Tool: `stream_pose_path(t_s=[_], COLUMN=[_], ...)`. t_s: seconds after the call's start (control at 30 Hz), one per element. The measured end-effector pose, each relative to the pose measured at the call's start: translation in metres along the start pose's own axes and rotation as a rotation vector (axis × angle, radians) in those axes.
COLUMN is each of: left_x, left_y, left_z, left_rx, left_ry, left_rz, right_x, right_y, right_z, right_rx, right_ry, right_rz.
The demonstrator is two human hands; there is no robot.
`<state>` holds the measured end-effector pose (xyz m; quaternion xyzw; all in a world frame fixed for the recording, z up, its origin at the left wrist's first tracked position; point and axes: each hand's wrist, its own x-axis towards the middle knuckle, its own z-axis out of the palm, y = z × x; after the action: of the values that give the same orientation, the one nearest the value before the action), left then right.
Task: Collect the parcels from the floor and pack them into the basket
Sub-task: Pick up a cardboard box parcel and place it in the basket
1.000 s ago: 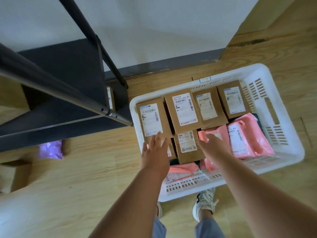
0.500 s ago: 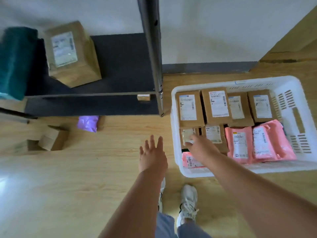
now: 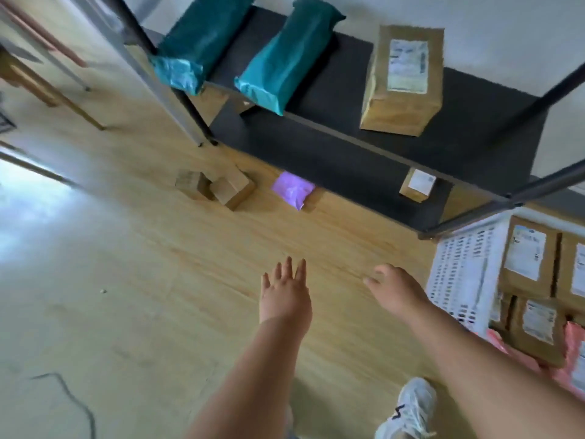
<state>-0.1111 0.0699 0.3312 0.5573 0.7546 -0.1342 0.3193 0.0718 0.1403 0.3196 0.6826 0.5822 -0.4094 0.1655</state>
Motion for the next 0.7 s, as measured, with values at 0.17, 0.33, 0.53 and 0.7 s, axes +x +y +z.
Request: stream_pose_path(t_s=[0.17, 0.33, 0.53, 0.7], left_x=[-0.004, 0.010, 0.061, 0.119], left_y=[-0.136, -0.216, -0.256, -0.279], left_z=[-0.031, -0.048, -0.070, -0.089], left_rx=[-0.031, -0.113, -0.237, -0.352], left_ry=[0.010, 0.002, -0.008, 0.000], left_rz=[-0.105, -0.176, -0.211, -0.263], right_x=[-0.006, -0.002, 0.040, 0.096], right_y=[-0.124, -0.209, -0.274, -0.323], right_z=[0.069, 0.105, 0.104, 0.095], right_rx=[-0.044, -0.101, -0.115, -0.120], right_ry=[-0.076, -0.085, -0.076, -0.057], right_rz=[-0.067, -0.112, -0.121, -0.105])
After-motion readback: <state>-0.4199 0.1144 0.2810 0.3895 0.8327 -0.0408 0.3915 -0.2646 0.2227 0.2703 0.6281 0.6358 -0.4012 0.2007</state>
